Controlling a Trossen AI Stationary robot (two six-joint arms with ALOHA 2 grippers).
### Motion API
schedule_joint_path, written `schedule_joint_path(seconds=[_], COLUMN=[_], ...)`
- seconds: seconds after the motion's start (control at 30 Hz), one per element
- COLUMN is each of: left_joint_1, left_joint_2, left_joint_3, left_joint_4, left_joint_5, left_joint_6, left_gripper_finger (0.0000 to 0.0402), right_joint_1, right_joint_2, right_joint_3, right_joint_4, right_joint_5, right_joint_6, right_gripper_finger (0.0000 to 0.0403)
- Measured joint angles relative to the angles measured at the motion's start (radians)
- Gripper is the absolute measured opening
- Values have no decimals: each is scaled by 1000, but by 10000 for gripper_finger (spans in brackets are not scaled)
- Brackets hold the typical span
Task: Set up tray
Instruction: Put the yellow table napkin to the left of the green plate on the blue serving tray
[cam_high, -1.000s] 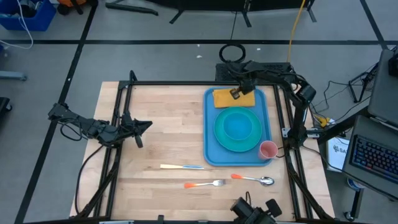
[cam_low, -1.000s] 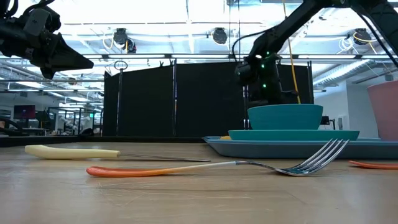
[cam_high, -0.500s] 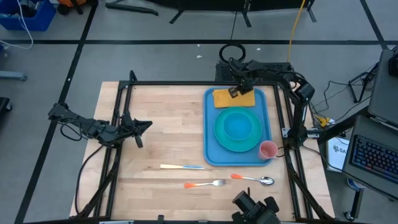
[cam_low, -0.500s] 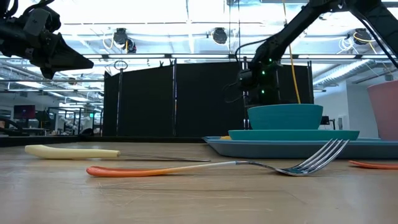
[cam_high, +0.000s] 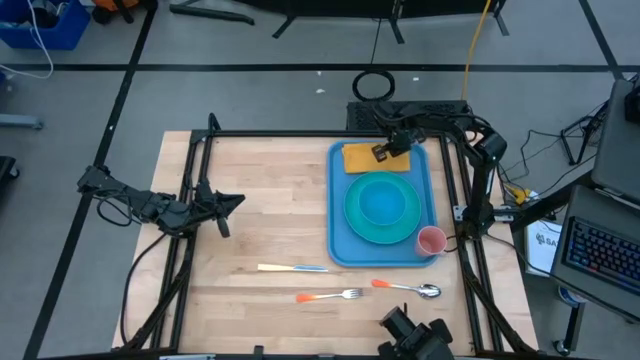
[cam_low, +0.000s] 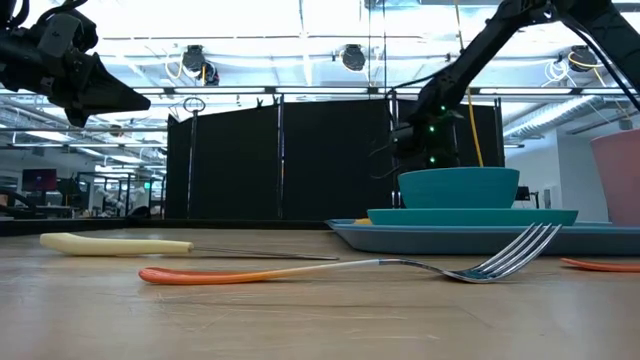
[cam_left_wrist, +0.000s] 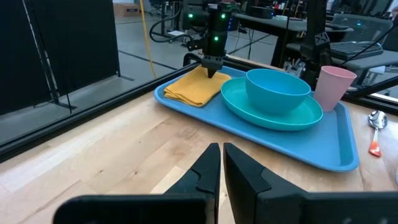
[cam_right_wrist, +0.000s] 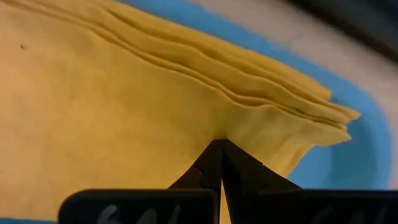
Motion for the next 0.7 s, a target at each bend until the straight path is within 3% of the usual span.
schedule_joint_path(seconds=[0.37, 0.7], left_joint_1=[0, 0], left_joint_2=[0, 0], left_joint_3=[0, 0], left_joint_4=[0, 0], left_joint_5=[0, 0], left_joint_6=[0, 0], left_gripper_finger=[24, 24], right_joint_1=[-2, 1], right_joint_2=[-4, -2], right_joint_3=[-34, -36], right_joint_4=[-55, -30], right_joint_5=[-54, -29], right_joint_6=[8, 1], right_gripper_finger=[0, 0])
